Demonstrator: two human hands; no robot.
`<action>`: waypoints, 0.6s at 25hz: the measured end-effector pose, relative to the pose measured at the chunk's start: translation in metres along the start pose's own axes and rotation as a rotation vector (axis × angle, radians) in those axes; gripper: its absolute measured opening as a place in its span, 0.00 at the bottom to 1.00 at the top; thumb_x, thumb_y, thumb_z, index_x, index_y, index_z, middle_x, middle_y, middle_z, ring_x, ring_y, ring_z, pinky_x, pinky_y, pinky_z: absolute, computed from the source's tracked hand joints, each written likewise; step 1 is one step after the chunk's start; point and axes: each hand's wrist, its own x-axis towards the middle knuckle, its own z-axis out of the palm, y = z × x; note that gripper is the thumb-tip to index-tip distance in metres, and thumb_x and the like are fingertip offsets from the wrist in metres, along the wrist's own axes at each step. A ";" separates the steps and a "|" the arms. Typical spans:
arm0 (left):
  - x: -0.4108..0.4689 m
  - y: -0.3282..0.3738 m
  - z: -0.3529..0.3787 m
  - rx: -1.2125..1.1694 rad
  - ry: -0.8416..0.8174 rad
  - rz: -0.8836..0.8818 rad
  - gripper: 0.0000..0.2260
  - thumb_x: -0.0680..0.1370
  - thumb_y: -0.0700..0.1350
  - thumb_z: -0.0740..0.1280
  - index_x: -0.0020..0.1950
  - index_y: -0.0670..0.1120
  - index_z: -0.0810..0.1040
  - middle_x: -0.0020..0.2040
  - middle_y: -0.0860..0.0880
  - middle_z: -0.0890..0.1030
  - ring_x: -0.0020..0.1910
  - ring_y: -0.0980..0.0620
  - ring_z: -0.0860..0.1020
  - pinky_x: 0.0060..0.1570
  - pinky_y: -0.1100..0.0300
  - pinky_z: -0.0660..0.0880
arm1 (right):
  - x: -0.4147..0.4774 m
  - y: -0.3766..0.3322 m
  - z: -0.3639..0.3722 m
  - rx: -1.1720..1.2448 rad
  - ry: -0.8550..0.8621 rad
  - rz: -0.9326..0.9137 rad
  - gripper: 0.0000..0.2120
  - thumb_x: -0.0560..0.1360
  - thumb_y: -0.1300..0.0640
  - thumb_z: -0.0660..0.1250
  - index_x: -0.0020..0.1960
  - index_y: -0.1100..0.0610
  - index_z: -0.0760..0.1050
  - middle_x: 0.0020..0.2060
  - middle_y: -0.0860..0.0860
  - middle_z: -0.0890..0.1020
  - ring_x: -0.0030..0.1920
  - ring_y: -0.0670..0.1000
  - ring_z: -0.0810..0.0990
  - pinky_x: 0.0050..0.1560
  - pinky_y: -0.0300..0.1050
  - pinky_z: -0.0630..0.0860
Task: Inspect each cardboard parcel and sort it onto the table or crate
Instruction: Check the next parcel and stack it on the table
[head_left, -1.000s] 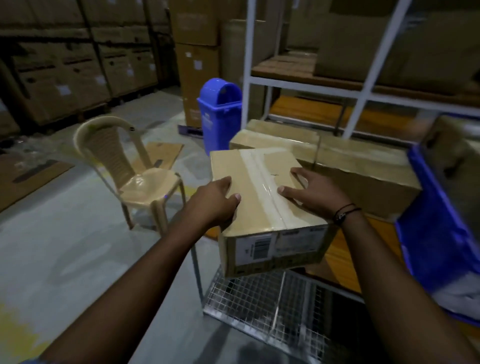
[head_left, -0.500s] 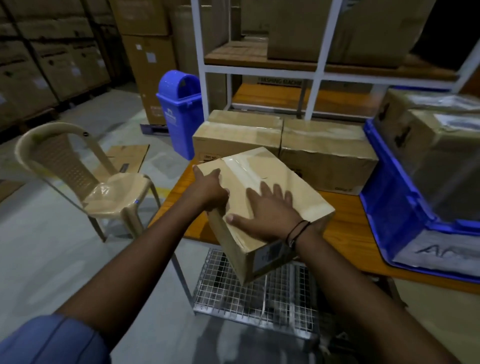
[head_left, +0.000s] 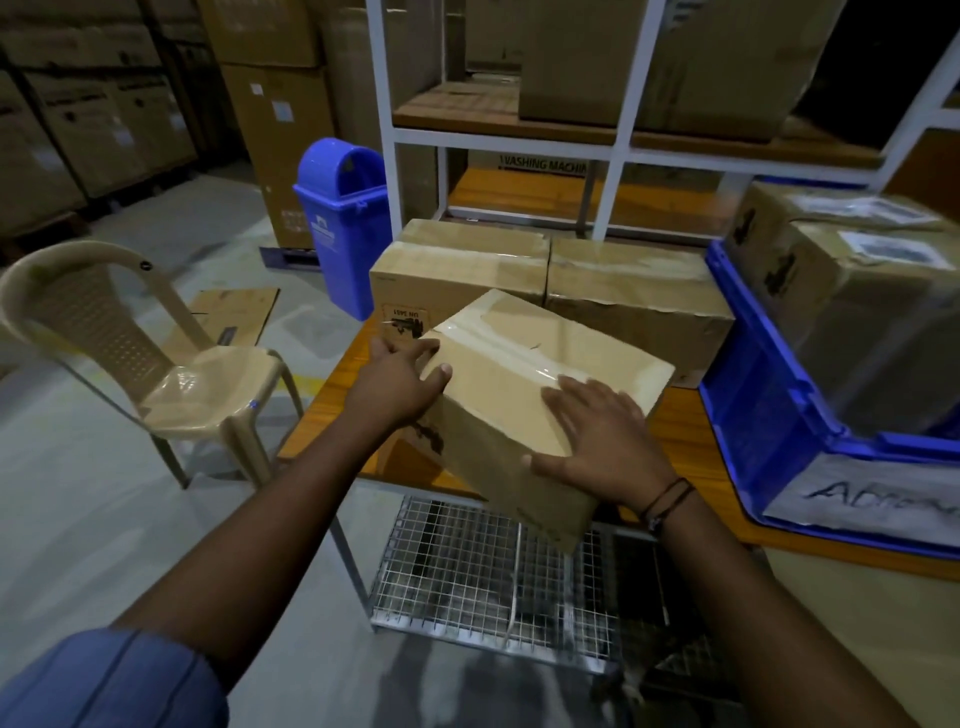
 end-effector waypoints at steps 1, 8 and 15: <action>-0.005 0.001 0.005 -0.044 0.009 -0.011 0.26 0.82 0.63 0.62 0.79 0.56 0.67 0.75 0.39 0.60 0.65 0.38 0.75 0.57 0.49 0.75 | -0.005 0.015 0.003 -0.003 0.049 0.068 0.51 0.66 0.19 0.53 0.82 0.45 0.56 0.84 0.51 0.55 0.82 0.58 0.53 0.80 0.61 0.53; -0.038 0.023 0.033 -0.287 0.082 -0.022 0.24 0.82 0.58 0.66 0.77 0.53 0.69 0.73 0.40 0.61 0.59 0.41 0.79 0.51 0.57 0.72 | -0.025 0.051 0.020 0.508 0.276 0.376 0.40 0.76 0.37 0.72 0.82 0.49 0.61 0.79 0.58 0.61 0.76 0.60 0.66 0.68 0.51 0.71; -0.053 0.053 -0.005 -0.492 0.569 0.228 0.22 0.76 0.42 0.71 0.69 0.50 0.72 0.63 0.53 0.79 0.59 0.57 0.79 0.52 0.60 0.77 | -0.032 0.050 -0.026 0.539 0.850 0.343 0.33 0.78 0.42 0.71 0.78 0.53 0.67 0.72 0.55 0.76 0.71 0.59 0.74 0.67 0.56 0.75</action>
